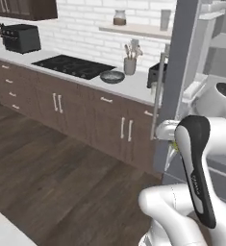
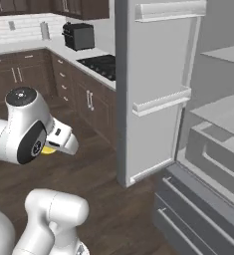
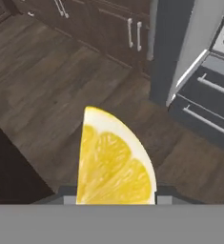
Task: Grab a lemon wedge from the fridge and one ice cube from the ice bowl, and put them in the glass of lemonade.
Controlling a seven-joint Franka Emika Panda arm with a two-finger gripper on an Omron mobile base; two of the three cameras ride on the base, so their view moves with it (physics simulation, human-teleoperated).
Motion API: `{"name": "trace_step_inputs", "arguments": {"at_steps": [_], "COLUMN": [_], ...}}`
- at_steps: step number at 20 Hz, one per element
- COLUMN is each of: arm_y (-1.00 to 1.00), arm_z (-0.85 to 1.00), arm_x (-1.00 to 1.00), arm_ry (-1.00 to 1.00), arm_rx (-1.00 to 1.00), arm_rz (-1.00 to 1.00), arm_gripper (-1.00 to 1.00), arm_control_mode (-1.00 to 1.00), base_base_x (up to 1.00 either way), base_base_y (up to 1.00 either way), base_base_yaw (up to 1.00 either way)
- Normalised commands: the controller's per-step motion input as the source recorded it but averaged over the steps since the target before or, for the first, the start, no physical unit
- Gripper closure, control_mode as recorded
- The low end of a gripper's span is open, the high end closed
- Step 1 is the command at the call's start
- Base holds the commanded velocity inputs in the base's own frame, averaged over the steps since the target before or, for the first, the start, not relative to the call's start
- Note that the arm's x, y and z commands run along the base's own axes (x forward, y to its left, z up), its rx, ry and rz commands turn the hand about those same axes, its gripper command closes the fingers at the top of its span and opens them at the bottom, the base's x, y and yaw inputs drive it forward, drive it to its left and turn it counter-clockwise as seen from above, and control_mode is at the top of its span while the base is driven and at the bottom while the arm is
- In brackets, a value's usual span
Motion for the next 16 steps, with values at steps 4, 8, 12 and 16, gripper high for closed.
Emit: {"name": "trace_step_inputs", "arguments": {"at_steps": [4, 8, 12, 16], "arm_y": [0.00, 0.00, 0.00, 0.00], "arm_z": [0.00, 0.00, 0.00, 0.00], "arm_x": [0.00, 0.00, 0.00, 0.00], "arm_ry": [0.00, 0.00, 0.00, 0.00], "arm_rx": [0.00, 0.00, 0.00, 0.00], "arm_rz": [0.00, 0.00, 0.00, 0.00], "arm_gripper": [1.00, 1.00, 1.00, 1.00], "arm_control_mode": [1.00, 1.00, 1.00, 1.00], "base_base_x": [0.73, 1.00, 1.00, 1.00], "base_base_y": [0.24, 0.00, -0.05, -0.07], "base_base_yaw": [0.47, 0.28, 0.17, -0.01]}}
